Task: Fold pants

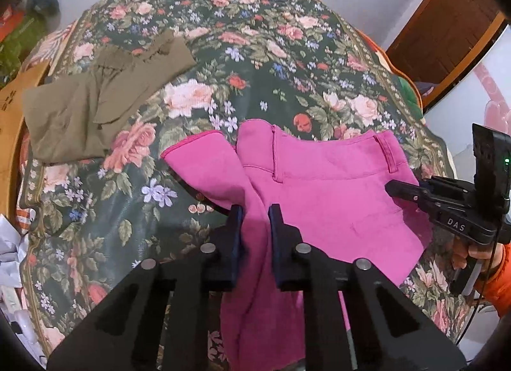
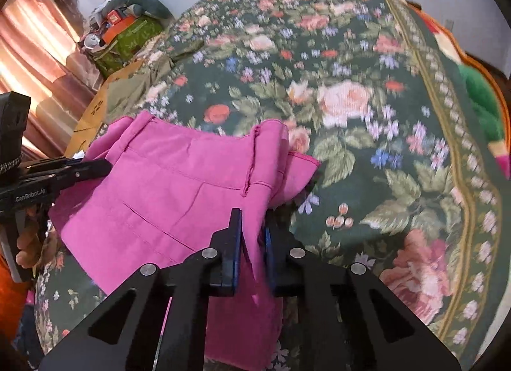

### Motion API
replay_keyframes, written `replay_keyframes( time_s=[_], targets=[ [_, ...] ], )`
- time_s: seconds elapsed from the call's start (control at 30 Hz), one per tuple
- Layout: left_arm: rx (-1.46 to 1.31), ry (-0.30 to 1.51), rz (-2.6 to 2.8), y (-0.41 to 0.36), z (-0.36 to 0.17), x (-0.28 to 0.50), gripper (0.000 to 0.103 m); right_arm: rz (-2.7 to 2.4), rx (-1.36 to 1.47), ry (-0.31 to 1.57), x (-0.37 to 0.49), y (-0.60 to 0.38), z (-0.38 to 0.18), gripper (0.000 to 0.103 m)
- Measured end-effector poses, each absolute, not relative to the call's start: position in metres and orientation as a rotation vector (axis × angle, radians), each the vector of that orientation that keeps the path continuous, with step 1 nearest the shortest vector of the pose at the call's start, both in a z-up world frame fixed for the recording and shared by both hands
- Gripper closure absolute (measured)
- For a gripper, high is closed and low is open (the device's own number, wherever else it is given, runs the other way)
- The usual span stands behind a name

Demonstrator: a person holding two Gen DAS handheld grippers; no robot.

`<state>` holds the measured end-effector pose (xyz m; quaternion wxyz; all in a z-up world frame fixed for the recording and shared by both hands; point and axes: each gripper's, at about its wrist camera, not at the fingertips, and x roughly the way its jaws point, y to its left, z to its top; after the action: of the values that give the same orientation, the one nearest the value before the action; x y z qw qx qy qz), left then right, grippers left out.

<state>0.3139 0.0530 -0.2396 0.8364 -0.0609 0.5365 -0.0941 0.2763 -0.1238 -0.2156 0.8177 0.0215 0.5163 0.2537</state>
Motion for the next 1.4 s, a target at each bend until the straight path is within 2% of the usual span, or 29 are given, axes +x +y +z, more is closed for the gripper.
replay_keyframes(
  time_s=[0.43,0.67,0.87,1.1,1.4],
  targets=[
    [-0.056,0.957,-0.084,0.079,-0.171,0.307,0.092,0.614,-0.063,0.918,0.284,-0.079,-0.137,0.093],
    [-0.038,0.854,0.004,0.12,-0.126,0.32,0.092,0.646,-0.093,0.82,0.302,-0.041,-0.097,0.093],
    [-0.019,0.824,0.093,0.159,-0.109,0.347,0.092,0.658,-0.1,0.766,0.328,0.003,-0.083,0.093],
    [-0.01,0.828,0.173,0.204,-0.125,0.38,0.093,0.655,-0.095,0.781,0.364,0.051,-0.098,0.093],
    [-0.019,0.89,0.229,0.255,-0.192,0.428,0.093,0.615,-0.159,0.847,0.408,0.113,-0.154,0.093]
  ],
)
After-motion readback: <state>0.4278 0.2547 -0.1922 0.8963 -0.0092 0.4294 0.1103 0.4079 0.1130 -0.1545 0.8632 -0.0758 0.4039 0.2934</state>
